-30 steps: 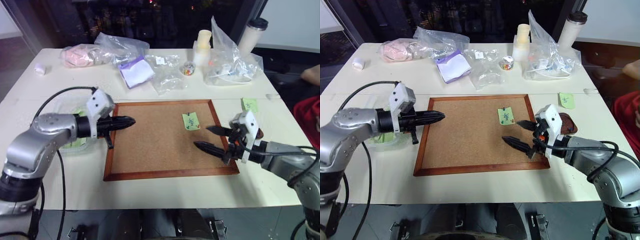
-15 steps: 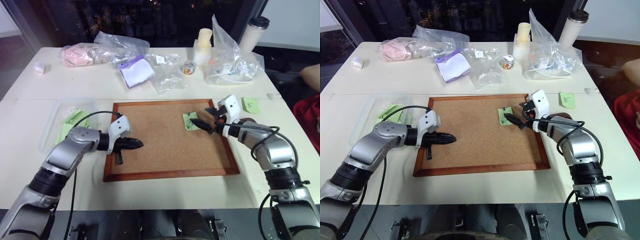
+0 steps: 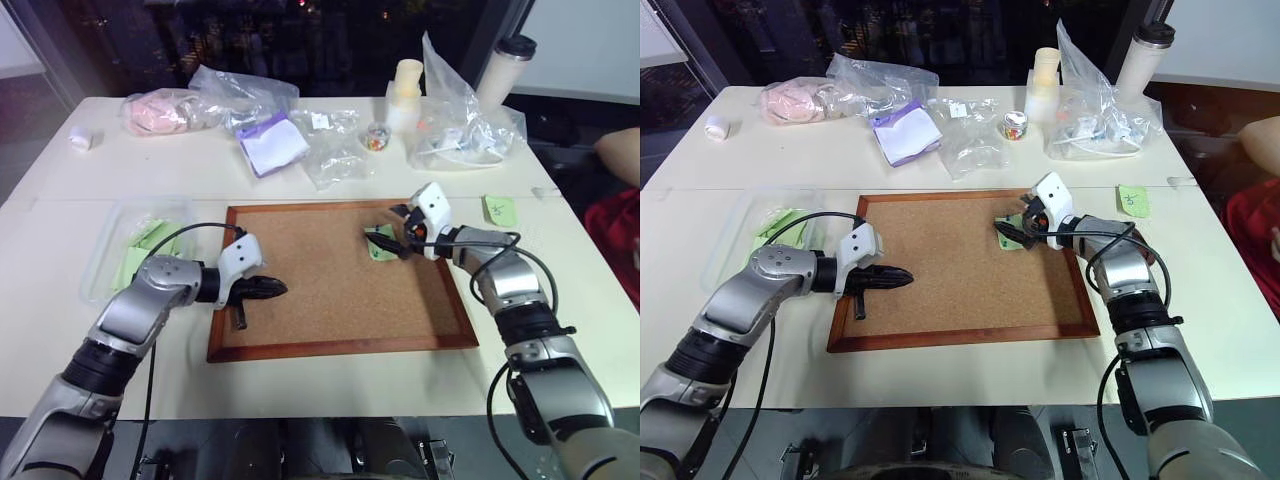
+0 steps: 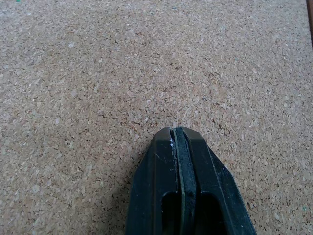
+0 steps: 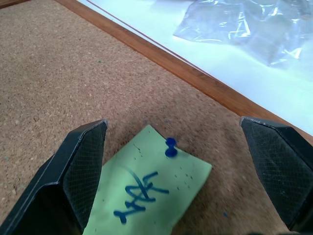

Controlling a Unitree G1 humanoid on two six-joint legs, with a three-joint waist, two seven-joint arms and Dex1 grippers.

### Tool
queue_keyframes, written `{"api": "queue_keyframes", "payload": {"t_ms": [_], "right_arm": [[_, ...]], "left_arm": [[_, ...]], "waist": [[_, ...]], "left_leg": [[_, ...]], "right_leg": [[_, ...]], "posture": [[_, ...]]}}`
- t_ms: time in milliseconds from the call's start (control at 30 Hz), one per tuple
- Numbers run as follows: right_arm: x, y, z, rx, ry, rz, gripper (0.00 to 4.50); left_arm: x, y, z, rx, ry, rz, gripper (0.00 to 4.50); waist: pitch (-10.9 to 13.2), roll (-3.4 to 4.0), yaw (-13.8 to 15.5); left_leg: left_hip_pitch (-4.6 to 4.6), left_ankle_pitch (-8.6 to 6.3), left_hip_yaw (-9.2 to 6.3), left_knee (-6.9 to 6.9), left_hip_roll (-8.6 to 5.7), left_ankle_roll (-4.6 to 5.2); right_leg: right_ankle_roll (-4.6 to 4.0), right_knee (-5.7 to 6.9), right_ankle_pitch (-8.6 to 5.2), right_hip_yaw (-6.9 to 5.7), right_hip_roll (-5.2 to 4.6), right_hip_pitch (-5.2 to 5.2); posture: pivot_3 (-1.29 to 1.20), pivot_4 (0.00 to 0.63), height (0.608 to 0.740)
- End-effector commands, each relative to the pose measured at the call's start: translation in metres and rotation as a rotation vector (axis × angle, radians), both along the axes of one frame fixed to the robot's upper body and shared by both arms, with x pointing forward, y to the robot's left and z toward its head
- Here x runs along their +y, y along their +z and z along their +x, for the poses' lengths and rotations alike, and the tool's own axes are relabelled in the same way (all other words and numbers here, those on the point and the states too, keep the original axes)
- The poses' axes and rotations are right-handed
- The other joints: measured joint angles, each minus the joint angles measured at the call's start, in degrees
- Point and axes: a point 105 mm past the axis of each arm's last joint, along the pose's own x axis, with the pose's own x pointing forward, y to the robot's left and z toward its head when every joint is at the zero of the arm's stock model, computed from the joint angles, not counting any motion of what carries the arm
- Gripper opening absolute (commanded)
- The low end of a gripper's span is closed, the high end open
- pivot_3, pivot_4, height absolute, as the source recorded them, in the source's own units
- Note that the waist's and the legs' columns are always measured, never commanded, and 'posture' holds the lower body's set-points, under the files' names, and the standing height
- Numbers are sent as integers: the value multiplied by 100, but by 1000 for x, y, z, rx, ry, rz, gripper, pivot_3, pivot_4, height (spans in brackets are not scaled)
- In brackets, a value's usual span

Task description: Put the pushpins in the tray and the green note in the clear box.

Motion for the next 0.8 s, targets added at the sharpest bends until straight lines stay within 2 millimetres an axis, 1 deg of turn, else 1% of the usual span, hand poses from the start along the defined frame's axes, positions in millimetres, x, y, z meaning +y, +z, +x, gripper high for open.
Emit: {"api": "queue_keyframes", "payload": {"t_ms": [33, 67, 100, 233, 267, 367, 533, 700, 800], "right_arm": [[2, 5, 4, -19, 22, -8, 3207], [2, 4, 4, -15, 24, -8, 2699], [2, 3, 4, -10, 25, -7, 2289], [1, 1, 6, 1, 22, -9, 162], [1, 1, 6, 1, 21, -9, 70], [-2, 7, 9, -18, -2, 21, 70], [-4, 17, 10, -58, -19, 57, 70], [-9, 38, 12, -123, -60, 162, 70], [-11, 46, 8, -116, -63, 226, 70]], "left_arm": [[-3, -8, -4, 22, 2, 14, 0], [-3, -8, -4, 22, 3, 14, 0], [-3, -8, -4, 21, 4, 16, 0], [-2, -8, -3, 14, 10, 20, 0], [-2, -8, -3, 11, 12, 22, 0], [-1, -9, -2, 9, 17, 29, 0], [1, -16, -3, 11, 9, 64, 0], [0, -21, -7, 30, -11, 80, 0], [1, -27, -11, 47, -29, 102, 0]], "waist": [[0, 0, 5], [0, 0, 5], [0, 0, 4], [0, 1, -4], [0, 1, -5], [-1, 1, -7], [0, 2, -14], [0, 2, -20], [-4, 9, -22]], "left_leg": [[0, 0, 0, 0, 0, 0], [0, 0, 1, 1, 0, 0], [0, 0, 0, 1, -1, 0], [0, 0, 0, 1, 0, 0], [1, 0, 0, 1, 0, -1], [1, 0, 0, 1, 0, -1], [1, 1, 0, 1, 0, -1], [1, 1, 1, 1, 0, -1], [2, 1, 0, 1, 2, -1]], "right_leg": [[0, 0, 0, 0, -1, 0], [0, 0, 0, 0, -1, 1], [0, 0, 0, 0, -1, 1], [0, 0, 0, 0, -1, 1], [0, 0, 0, 0, -1, 1], [0, 1, 0, 0, 0, 1], [0, 1, 0, 0, 0, 1], [0, 2, 0, 0, -1, 1], [0, 3, 0, 0, 0, 1]], "posture": [[0, 150, 734], [0, 150, 734], [0, 150, 734], [0, 150, 734], [0, 150, 734], [0, 150, 734], [0, 150, 734], [0, 150, 734], [0, 150, 734]]}}
